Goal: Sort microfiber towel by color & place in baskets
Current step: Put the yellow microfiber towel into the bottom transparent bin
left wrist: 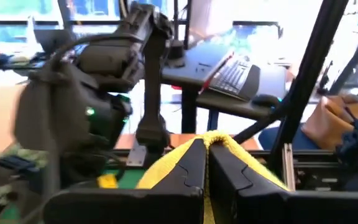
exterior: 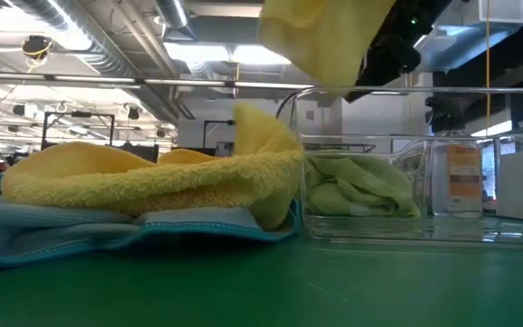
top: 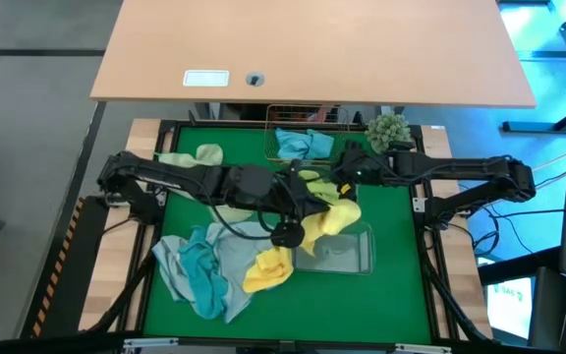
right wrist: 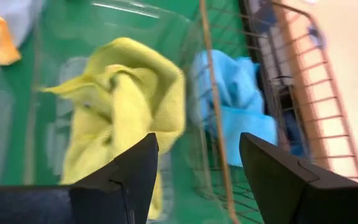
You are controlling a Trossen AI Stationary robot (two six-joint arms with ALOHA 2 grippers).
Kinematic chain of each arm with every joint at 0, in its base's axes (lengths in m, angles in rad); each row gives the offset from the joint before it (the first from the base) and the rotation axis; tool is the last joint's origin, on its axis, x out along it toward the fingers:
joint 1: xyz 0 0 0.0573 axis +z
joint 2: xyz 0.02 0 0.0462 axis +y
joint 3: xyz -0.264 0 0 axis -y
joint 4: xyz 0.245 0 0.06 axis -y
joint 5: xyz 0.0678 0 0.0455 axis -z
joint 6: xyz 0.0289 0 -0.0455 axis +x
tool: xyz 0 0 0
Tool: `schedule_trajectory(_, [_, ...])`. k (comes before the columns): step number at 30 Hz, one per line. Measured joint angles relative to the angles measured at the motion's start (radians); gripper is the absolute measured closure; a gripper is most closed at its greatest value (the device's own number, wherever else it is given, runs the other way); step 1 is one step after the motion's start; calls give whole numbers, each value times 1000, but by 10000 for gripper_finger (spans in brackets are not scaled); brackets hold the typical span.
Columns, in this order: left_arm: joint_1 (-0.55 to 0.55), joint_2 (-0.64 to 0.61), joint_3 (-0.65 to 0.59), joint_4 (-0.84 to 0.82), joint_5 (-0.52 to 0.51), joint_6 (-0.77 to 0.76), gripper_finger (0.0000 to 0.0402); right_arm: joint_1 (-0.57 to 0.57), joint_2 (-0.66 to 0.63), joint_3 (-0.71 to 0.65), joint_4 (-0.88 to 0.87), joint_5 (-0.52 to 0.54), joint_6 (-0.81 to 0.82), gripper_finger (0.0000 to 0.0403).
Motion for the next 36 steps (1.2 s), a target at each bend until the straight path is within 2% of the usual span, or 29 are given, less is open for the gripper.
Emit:
schedule_trajectory(6, [3, 63, 0, 72, 72, 14, 402, 0, -42, 0, -38, 59, -14, 178])
schedule_trajectory(22, [26, 293, -1, 97, 65, 31, 401, 0, -213, 0, -142, 37, 12, 178])
schedule_trajectory(26, [30, 342, -1, 78, 65, 18, 401, 0, -260, 0, -158, -7, 40, 178])
schedule_trajectory(33, [32, 403, -1, -18, 57, 13, 401, 0, -313, 0, -157, -168, 46, 178])
schedule_trajectory(36, [33, 425, -1, -73, 45, -3, 401, 0, -316, 0, -157, -202, 45, 178])
